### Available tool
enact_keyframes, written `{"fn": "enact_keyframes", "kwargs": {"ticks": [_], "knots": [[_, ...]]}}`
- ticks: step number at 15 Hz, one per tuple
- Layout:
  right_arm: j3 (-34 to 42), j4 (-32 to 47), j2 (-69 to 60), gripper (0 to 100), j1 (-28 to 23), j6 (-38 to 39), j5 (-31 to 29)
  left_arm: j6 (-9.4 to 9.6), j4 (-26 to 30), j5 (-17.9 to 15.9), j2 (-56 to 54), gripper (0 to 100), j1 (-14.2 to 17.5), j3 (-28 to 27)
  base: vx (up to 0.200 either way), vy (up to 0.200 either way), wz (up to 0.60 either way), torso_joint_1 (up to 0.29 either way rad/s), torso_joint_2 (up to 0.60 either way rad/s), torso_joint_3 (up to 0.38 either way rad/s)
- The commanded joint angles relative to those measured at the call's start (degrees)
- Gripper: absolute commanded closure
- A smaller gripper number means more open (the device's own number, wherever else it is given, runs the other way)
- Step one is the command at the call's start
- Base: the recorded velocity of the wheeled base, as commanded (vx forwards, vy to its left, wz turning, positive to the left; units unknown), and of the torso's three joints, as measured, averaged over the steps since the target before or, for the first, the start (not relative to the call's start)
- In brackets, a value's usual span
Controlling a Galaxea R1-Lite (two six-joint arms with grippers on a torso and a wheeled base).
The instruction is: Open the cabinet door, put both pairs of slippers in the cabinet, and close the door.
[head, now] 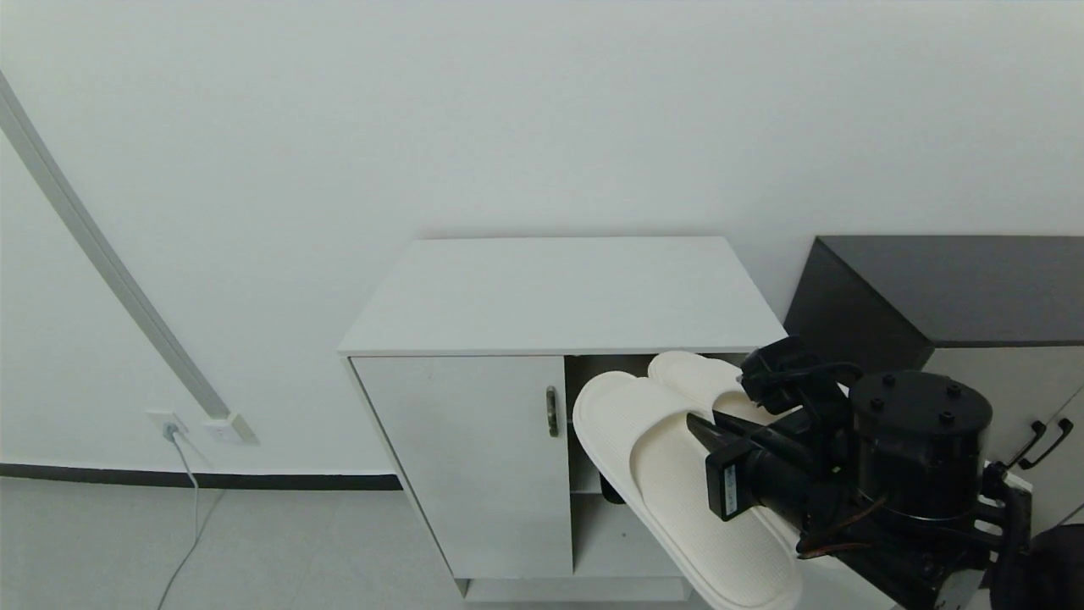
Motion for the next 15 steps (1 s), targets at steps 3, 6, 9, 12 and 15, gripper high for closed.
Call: {"fn": "enact_keyframes", "kwargs": {"ticks": [3,6,9,12,15], "knots": [[1.5,-0.3,-0.8,100,0.7,0.0,-0.2,0.01,0.1,0.0,0.1,100,0.0,0.0,0.0,0.0,0.0,-0.214,0.52,0.287],[1.5,-0.3,-0.5,100,0.8,0.0,0.0,0.01,0.0,0.0,0.1,100,0.0,0.0,0.0,0.0,0.0,-0.23,0.55,0.323],[1.6,-0.3,-0.4,100,0.8,0.0,0.0,0.01,0.1,0.0,0.1,100,0.0,0.0,0.0,0.0,0.0,-0.211,0.53,0.312],[1.6,-0.3,-0.4,100,0.8,0.0,0.0,0.01,0.1,0.0,0.1,100,0.0,0.0,0.0,0.0,0.0,-0.198,0.52,0.32],[1.6,-0.3,-0.3,100,0.7,0.1,0.0,0.01,0.0,0.0,0.1,100,0.0,0.0,0.0,0.0,0.0,-0.183,0.51,0.32]]}}
